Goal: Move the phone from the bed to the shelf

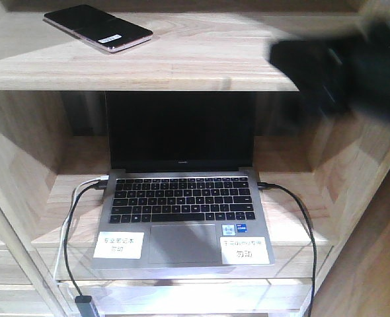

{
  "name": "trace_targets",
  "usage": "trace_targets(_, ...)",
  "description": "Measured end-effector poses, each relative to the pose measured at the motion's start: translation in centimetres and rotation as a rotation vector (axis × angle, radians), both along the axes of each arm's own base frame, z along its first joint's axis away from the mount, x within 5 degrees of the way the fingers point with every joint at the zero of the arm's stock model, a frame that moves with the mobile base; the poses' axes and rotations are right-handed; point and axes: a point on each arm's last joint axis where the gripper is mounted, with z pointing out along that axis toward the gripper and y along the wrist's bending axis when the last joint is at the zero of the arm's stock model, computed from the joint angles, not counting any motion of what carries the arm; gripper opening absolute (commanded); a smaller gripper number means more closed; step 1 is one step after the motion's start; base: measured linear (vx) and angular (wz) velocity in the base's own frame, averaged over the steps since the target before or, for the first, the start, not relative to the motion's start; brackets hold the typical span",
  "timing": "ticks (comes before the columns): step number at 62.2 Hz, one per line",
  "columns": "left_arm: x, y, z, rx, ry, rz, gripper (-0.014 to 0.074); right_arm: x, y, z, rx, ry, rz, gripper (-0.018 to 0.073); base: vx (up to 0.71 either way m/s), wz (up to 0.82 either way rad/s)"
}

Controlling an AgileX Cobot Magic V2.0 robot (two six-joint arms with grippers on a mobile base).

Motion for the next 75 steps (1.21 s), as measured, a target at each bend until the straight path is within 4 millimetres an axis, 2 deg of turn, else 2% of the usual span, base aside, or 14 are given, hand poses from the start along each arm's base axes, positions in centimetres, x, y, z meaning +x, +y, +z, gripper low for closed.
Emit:
trace_targets(26,0.0,0.0,0.0,0.0,0.0,0.0,0.0001,-8.6,-4.5,-7.1,0.029,-0.04,-0.049,-0.0005,0.0,0.0)
trace_targets(38,0.0,0.0,0.0,0.0,0.0,0.0,0.0001,-11.3,-5.8,-10.0,0.067,-0.071,-0.051,-0.0005,0.0,0.0)
trace_targets(46,0.0,0.0,0.0,0.0,0.0,0.0,0.0001,-12.4,-6.3,-11.1,0.086,-0.093,-0.051,-0.0005,0.0,0.0)
trace_targets(75,0.0,0.0,0.0,0.0,0.0,0.0,0.0001,-12.7,-6.5,-11.1,0.099,-0.111,-0.054,-0.0005,0.0,0.0)
